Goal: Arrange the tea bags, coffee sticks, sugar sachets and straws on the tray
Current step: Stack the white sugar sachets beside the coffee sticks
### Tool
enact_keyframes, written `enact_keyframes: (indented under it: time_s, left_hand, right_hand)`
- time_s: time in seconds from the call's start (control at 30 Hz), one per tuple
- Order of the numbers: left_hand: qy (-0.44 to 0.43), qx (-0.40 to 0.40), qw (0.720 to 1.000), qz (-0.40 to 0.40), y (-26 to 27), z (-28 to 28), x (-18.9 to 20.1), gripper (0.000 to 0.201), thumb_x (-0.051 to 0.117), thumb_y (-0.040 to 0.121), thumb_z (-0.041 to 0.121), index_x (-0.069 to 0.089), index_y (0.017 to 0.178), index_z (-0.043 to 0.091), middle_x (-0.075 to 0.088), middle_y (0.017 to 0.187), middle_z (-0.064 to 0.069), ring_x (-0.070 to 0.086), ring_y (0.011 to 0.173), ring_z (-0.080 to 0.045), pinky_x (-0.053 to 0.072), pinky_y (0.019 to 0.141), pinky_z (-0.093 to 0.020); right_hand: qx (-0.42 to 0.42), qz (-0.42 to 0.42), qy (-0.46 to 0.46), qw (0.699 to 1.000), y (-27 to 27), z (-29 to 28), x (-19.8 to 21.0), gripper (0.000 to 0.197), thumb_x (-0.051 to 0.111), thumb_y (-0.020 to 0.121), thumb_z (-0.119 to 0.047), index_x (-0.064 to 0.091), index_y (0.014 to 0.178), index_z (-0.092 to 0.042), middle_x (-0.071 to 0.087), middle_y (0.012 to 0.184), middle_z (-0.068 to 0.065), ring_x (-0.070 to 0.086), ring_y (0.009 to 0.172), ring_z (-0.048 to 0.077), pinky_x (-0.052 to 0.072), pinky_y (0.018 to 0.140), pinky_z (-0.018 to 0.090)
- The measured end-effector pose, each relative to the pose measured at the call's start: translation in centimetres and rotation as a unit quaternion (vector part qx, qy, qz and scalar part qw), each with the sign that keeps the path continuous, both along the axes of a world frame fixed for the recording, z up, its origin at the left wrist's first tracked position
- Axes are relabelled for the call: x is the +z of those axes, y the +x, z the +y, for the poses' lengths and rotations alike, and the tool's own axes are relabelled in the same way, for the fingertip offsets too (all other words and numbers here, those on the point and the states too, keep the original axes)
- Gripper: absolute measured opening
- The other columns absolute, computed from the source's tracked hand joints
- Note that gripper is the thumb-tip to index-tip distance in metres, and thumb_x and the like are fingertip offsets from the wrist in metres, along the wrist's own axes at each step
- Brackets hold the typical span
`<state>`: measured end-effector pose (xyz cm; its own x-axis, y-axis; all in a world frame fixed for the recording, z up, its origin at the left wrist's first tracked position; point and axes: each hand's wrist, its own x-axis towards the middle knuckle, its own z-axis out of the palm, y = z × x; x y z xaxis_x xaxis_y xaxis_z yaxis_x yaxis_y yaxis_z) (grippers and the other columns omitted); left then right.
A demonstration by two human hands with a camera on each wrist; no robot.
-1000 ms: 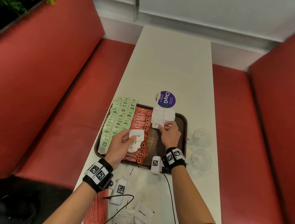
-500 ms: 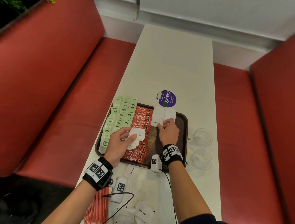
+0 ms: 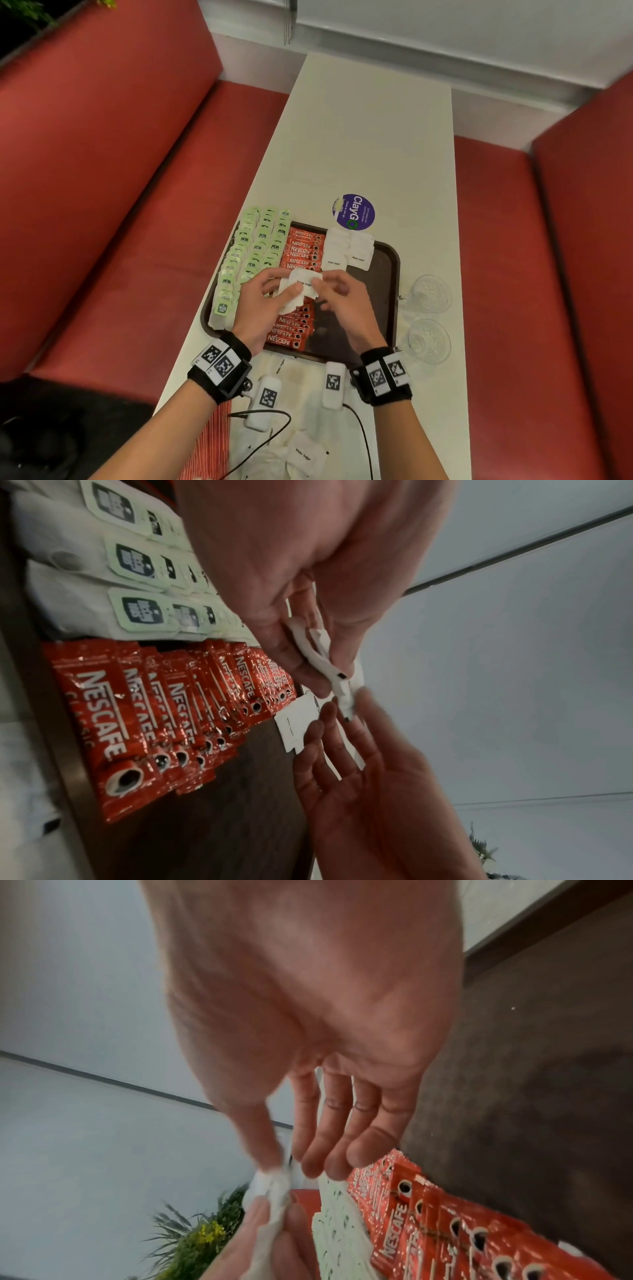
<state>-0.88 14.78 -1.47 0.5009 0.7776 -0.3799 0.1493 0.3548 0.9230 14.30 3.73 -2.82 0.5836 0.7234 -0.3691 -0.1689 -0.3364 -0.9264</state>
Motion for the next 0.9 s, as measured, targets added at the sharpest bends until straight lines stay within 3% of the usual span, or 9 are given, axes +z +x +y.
enact_keyframes:
  time_s: [0.13, 0.27, 0.37, 0.43, 0.5, 0.6, 0.7, 0.77, 0.9]
  left_hand:
    - [0.020, -0.007, 1.000, 0.014, 0.2, -0.5, 0.1, 0.010, 0.085, 0.092, 0.027, 0.079, 0.100, 0.027, 0.080, 0.114, 0.004, 0.073, 0.113, -0.020, 0.060, 0.099, -0.053]
    - [-0.016, -0.011, 1.000, 0.022, 0.3, -0.9, 0.2, 0.006, 0.080, 0.096, 0.022, 0.081, 0.101, 0.025, 0.081, 0.111, 0.001, 0.075, 0.111, -0.024, 0.059, 0.103, -0.055]
    - [-0.041, -0.027, 0.998, 0.030, 0.3, -0.9, 0.1, 0.014, 0.075, 0.099, 0.016, 0.081, 0.107, 0.027, 0.079, 0.118, 0.002, 0.073, 0.115, -0.020, 0.060, 0.102, -0.049]
    - [-0.038, -0.037, 0.998, 0.029, 0.2, -0.9, 0.3, 0.025, 0.071, 0.100, 0.005, 0.080, 0.111, 0.025, 0.078, 0.120, 0.002, 0.074, 0.108, -0.008, 0.064, 0.089, -0.033]
    - [-0.013, -0.043, 0.998, 0.032, 0.2, -1.0, 0.5, 0.032, 0.069, 0.099, -0.003, 0.078, 0.115, 0.024, 0.077, 0.118, 0.006, 0.072, 0.104, 0.001, 0.061, 0.079, -0.021]
    - [0.012, -0.048, 0.998, 0.032, 0.0, -1.0, 0.6, 0.039, 0.072, 0.097, -0.003, 0.077, 0.117, 0.031, 0.076, 0.117, 0.013, 0.070, 0.110, 0.000, 0.061, 0.087, -0.026]
    - [0.030, -0.056, 0.998, 0.025, -0.1, -0.9, 0.5, 0.045, 0.077, 0.094, -0.002, 0.075, 0.123, 0.033, 0.075, 0.116, 0.020, 0.066, 0.111, 0.007, 0.055, 0.087, -0.014]
    - [0.041, -0.061, 0.997, 0.025, -0.2, -0.8, 0.6, 0.049, 0.080, 0.093, 0.000, 0.072, 0.128, 0.033, 0.074, 0.119, 0.022, 0.062, 0.113, 0.012, 0.049, 0.084, -0.007]
    - [0.041, -0.053, 0.997, 0.029, -0.1, -0.6, 0.4, 0.056, 0.083, 0.091, 0.002, 0.069, 0.134, 0.035, 0.073, 0.129, 0.015, 0.061, 0.118, 0.012, 0.046, 0.096, -0.014]
  right_hand:
    - [0.037, -0.028, 0.025, 0.999, 0.3, -1.7, 0.3, 0.017, 0.083, 0.098, -0.031, 0.079, 0.111, -0.022, 0.082, 0.101, 0.002, 0.078, 0.099, 0.024, 0.062, 0.088, 0.041]
    - [0.058, -0.076, -0.030, 0.995, 1.9, -2.6, 0.4, 0.014, 0.083, 0.097, -0.027, 0.080, 0.110, -0.027, 0.083, 0.099, -0.005, 0.078, 0.098, 0.016, 0.064, 0.090, 0.041]
    - [-0.011, -0.146, -0.073, 0.986, 4.0, -2.7, 0.2, 0.018, 0.081, 0.098, -0.020, 0.074, 0.114, -0.026, 0.080, 0.094, -0.006, 0.075, 0.087, 0.010, 0.063, 0.077, 0.026]
    - [-0.070, -0.211, -0.112, 0.969, 5.8, -2.6, 0.1, 0.020, 0.078, 0.099, -0.014, 0.069, 0.115, -0.022, 0.076, 0.091, -0.006, 0.071, 0.083, 0.008, 0.055, 0.070, 0.017]
    - [-0.101, -0.255, -0.144, 0.951, 7.7, -2.4, -0.8, 0.021, 0.076, 0.100, -0.010, 0.065, 0.116, -0.018, 0.071, 0.088, -0.005, 0.068, 0.083, 0.011, 0.056, 0.080, 0.027]
    - [-0.077, -0.279, -0.192, 0.938, 9.7, -1.6, -2.4, 0.024, 0.073, 0.101, -0.008, 0.059, 0.118, -0.018, 0.068, 0.091, 0.003, 0.065, 0.087, 0.021, 0.056, 0.085, 0.039]
    - [-0.044, -0.287, -0.215, 0.932, 11.1, -0.6, -3.6, 0.025, 0.072, 0.101, -0.008, 0.056, 0.119, -0.016, 0.068, 0.103, 0.011, 0.062, 0.097, 0.028, 0.050, 0.082, 0.038]
    - [-0.029, -0.280, -0.224, 0.933, 11.6, 0.1, -3.9, 0.025, 0.072, 0.102, -0.008, 0.056, 0.120, -0.014, 0.068, 0.110, 0.013, 0.057, 0.096, 0.024, 0.047, 0.084, 0.036]
    - [-0.017, -0.265, -0.247, 0.932, 12.0, 1.1, -4.4, 0.028, 0.072, 0.101, -0.011, 0.053, 0.121, -0.016, 0.068, 0.117, 0.019, 0.051, 0.086, 0.014, 0.042, 0.082, 0.035]
